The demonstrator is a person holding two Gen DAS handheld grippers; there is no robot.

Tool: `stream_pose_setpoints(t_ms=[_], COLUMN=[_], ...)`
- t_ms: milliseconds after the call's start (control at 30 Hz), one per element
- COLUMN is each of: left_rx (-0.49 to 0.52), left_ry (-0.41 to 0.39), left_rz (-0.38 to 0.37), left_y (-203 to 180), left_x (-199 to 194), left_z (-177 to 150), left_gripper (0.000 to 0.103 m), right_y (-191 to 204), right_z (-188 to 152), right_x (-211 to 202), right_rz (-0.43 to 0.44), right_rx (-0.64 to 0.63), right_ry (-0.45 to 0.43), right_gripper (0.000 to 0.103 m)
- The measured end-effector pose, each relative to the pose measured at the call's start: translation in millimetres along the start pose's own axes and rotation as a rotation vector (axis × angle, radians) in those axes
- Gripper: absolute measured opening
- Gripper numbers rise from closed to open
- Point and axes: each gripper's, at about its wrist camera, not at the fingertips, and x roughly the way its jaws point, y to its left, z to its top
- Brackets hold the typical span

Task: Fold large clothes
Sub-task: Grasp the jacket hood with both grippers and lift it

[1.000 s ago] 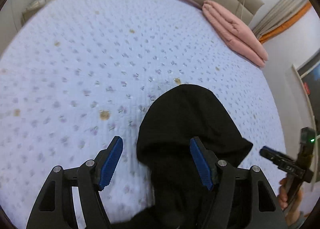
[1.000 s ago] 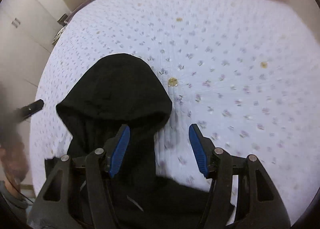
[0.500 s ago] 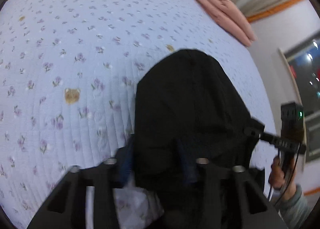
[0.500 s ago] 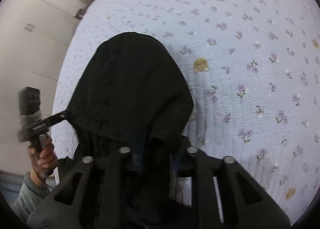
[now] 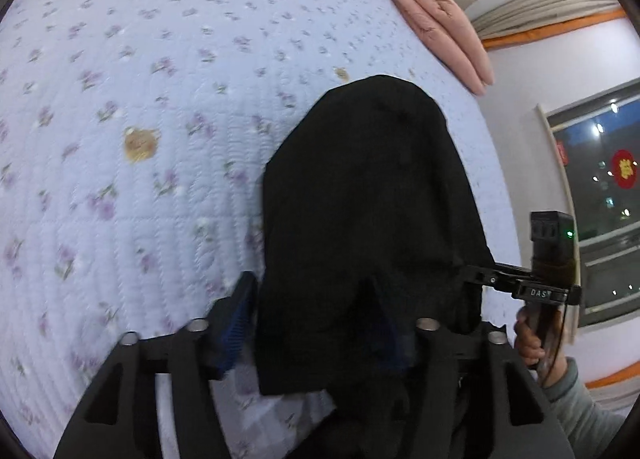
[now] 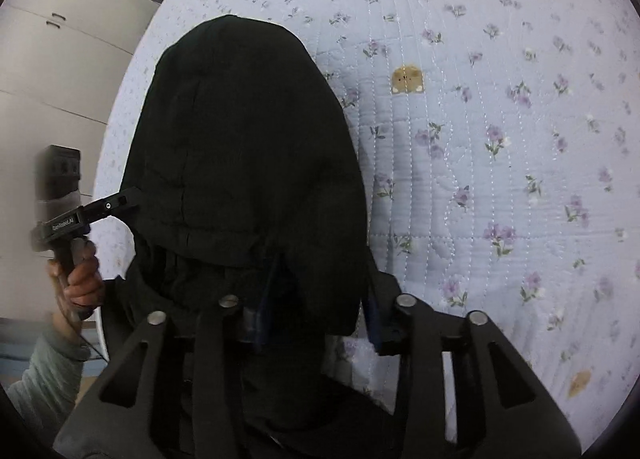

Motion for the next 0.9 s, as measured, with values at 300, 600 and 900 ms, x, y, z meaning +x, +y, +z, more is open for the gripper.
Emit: stream_pose_setpoints(t_ms=[300,600,900], left_rx=[0.034,0.210,0.451], left_ry=[-0.048,-0.236,-0.342], left_rz=[0.049,0.101,0.220], left_y=[-24.4,-93.8,-170.1], left_x=[14.1,-79.0,-167.9], left_z=[6.3,-55.9,-205.3], left_gripper=[0.029,0.018,0.024], right_y=[5.3,72.9,169.0], right_z=[8.7,-58.3,-229.0], right_x=[1.6,-87.3,-177.2], right_rz=[0.122,0.041,-0.167], right_rx=[0.041,-0.130,-0.394], right_ry=[-0.014,-0.220,-0.439], right_gripper=[0.025,0.009,0.009])
